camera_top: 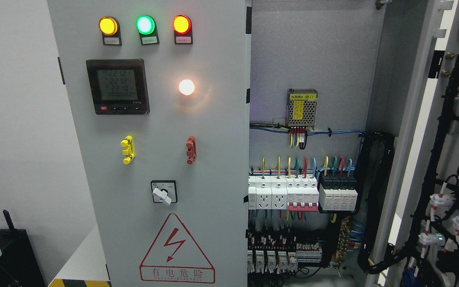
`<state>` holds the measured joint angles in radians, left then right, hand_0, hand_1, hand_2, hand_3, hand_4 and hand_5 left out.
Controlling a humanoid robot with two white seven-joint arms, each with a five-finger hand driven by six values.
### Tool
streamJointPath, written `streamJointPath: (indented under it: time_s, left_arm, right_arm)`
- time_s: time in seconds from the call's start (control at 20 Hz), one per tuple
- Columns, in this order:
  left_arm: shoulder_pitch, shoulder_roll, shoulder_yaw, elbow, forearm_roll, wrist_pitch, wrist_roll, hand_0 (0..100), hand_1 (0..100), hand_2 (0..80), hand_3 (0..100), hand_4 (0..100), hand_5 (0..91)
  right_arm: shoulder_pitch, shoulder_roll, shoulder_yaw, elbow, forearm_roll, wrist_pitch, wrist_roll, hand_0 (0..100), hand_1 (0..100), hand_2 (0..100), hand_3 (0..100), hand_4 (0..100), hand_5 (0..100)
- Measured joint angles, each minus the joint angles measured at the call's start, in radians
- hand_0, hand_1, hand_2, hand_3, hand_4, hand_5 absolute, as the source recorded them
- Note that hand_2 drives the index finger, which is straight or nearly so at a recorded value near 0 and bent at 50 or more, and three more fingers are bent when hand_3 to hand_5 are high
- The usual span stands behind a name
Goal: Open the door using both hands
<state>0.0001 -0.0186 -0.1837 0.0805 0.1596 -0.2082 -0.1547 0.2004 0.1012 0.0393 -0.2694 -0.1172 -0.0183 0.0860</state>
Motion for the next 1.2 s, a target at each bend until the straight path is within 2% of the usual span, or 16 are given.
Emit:
streamJointPath:
  time_s: [0.65,0.85,1.2]
  left_arm:
    - [0.000,-0.015,0.020,0.008,0.044,-0.003,0.005,0,0,0.0,0,0,0.0]
    - [0.000,-0.017,0.025,0.009,0.049,0.001,0.003,0,0,0.0,0,0,0.0]
    - [0.000,-0.021,0.045,0.009,0.052,-0.006,0.002,0,0,0.0,0,0,0.0]
  right_arm:
    - [0.353,-0.070,0.013,-0.608,-0.006,-0.015,-0.005,38,0,0,0,0,0]
    - [0.431,-0.108,0.041,-0.778,-0.008,-0.081,-0.007,38,0,0,0,0,0]
    - [0.506,-0.182,0.096,-1.011,-0.010,-0.243,-0.004,38,0,0,0,0,0]
